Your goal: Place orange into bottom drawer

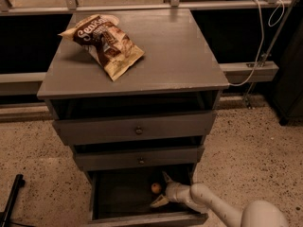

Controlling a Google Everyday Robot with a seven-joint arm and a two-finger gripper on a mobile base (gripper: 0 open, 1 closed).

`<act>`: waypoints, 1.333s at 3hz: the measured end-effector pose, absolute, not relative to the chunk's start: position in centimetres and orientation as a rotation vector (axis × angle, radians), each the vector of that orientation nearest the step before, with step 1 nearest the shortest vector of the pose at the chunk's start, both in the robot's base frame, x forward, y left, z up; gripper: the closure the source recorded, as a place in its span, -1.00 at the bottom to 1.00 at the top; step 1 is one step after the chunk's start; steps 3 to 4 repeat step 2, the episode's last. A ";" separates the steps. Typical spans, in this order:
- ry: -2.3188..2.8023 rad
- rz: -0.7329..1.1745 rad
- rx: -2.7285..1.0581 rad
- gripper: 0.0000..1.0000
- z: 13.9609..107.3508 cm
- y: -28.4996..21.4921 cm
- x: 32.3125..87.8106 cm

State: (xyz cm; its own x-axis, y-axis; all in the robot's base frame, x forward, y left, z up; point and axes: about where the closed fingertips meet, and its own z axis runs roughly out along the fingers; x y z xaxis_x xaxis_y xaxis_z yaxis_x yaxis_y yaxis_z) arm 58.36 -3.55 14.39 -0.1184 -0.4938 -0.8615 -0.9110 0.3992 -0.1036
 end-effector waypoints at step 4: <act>1.721 0.564 -1.205 -1.00 17.9 -5.3 57.5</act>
Offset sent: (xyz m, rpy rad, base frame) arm -0.0023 -0.0136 0.0308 0.0136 -0.0433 -0.0095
